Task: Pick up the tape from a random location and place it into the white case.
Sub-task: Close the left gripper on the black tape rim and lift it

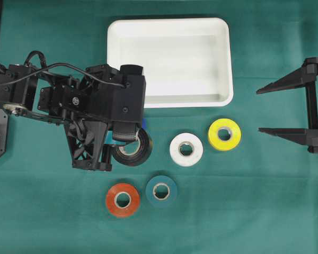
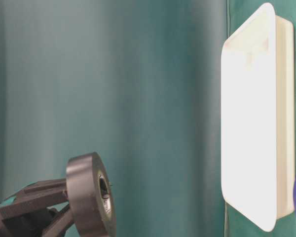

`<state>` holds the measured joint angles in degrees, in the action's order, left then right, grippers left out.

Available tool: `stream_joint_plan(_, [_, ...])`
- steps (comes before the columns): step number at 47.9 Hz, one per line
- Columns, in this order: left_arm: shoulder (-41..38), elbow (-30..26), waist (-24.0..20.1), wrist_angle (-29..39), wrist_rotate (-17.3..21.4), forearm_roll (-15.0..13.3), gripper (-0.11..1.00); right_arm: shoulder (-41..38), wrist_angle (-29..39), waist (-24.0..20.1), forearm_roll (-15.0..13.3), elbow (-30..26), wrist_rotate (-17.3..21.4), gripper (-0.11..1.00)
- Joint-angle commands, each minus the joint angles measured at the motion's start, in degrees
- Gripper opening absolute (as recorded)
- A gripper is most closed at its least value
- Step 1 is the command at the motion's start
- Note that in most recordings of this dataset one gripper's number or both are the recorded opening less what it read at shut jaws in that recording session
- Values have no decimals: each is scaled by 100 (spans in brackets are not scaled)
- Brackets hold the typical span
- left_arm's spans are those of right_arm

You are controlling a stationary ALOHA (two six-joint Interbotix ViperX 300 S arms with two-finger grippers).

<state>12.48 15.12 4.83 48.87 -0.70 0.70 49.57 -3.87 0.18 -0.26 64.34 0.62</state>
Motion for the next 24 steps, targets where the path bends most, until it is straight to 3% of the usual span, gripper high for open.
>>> stream_joint_plan(1, [167, -132, 9, -18, -9, 9, 18, -9, -18, 0, 9, -123, 9, 90])
stream_joint_plan(15, [167, -123, -97, -9, 0, 9, 18, -18, -18, 0, -9, -132, -9, 91])
stream_joint_plan(24, [176, -70, -448, -9, 0, 9, 18, -18, 26, 0, -9, -132, -9, 90])
